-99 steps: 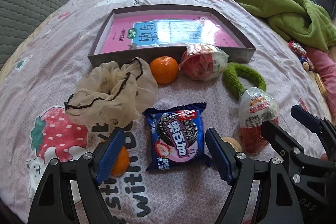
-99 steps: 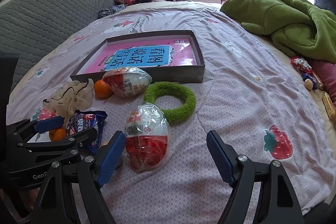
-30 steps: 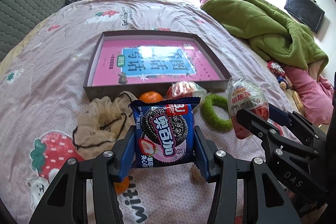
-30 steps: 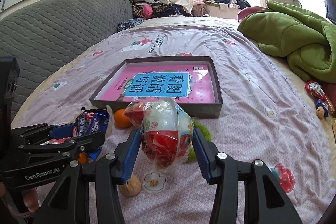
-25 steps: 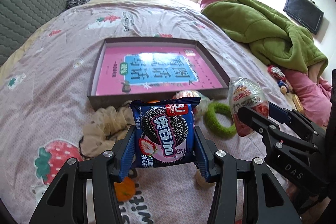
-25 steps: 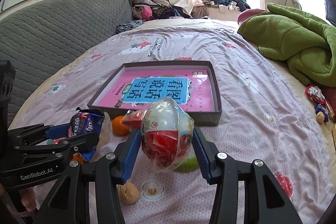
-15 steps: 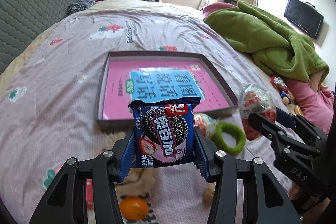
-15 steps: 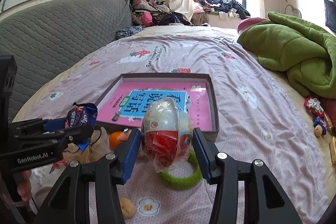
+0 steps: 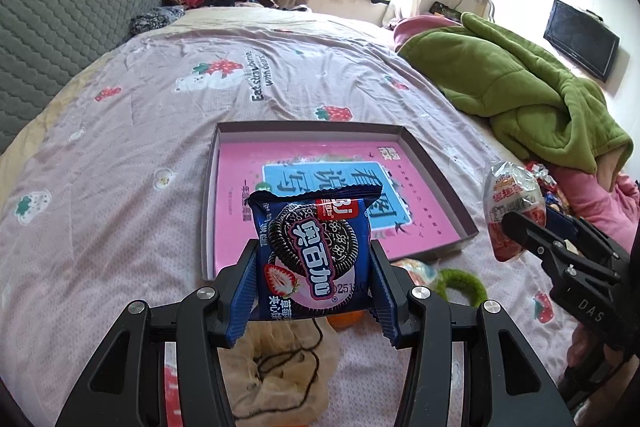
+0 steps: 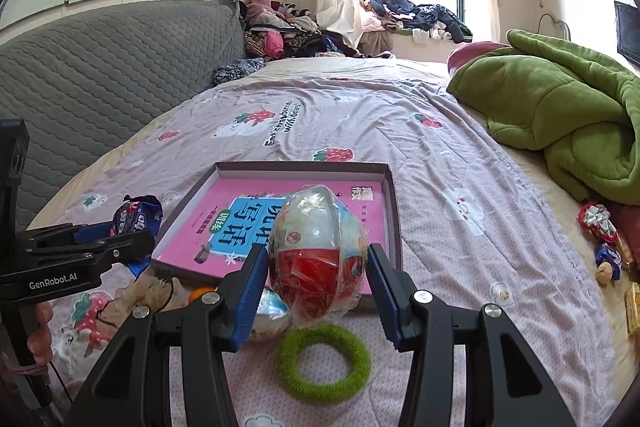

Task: Organize objects
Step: 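Carry the biscuit packet and the wrapped egg over the grey tray with both tools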

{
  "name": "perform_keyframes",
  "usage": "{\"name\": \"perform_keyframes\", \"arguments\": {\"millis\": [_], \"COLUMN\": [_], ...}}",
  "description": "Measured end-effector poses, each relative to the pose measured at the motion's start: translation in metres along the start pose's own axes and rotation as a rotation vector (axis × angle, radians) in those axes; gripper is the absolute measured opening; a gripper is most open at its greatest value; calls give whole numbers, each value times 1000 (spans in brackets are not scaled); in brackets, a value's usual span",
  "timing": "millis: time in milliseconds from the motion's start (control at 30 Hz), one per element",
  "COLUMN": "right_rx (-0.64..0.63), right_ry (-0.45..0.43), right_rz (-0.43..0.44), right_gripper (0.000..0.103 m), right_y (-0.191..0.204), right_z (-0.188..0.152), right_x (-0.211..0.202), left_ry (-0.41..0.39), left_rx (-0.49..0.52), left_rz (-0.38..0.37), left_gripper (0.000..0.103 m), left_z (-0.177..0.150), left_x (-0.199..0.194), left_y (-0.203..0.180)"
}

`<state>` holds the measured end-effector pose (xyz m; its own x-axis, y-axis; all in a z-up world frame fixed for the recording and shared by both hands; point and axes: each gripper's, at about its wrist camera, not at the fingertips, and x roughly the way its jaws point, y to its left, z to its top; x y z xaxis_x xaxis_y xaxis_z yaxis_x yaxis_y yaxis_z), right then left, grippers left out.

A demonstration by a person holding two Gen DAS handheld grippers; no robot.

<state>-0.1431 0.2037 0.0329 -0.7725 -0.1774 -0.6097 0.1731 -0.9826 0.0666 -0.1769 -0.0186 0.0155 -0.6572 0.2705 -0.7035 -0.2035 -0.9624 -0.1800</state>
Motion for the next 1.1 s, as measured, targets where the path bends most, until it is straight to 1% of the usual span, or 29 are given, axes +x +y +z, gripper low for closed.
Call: {"name": "perform_keyframes", "arguments": {"millis": [100,300,433,467,533,667,767,833,967,1100], "right_rx": [-20,-31,-59,-61,-58,-57,-64,-62,-33,-31], "right_ry": [-5,10,20,26,37,50,55,62,84,103], "right_rz": [-4,7,-2,9,26,42,38,42,65,56], "right_gripper": [51,51,51,51,51,51,51,51,51,51], "right_y": [0,-3,-2,-2,-4,-6,-8,-9,-16,-20], "right_z": [6,16,21,21,22,21,21,21,20,17], "right_x": [4,20,34,38,46,59,66,71,81,91], "left_ry": [4,27,40,40,41,52,38,47,49,60], "left_rx": [15,-6,-26,-18,-17,-40,-32,-36,-30,-19], "left_rz": [0,3,-13,-8,2,-15,-13,-17,-16,-15], "left_gripper": [53,53,53,53,53,53,53,53,53,53], "left_z": [3,8,14,16,17,21,24,25,26,24], "left_x": [8,27,40,43,48,58,62,66,73,82], "left_y": [3,15,24,25,28,37,40,42,42,41]}}
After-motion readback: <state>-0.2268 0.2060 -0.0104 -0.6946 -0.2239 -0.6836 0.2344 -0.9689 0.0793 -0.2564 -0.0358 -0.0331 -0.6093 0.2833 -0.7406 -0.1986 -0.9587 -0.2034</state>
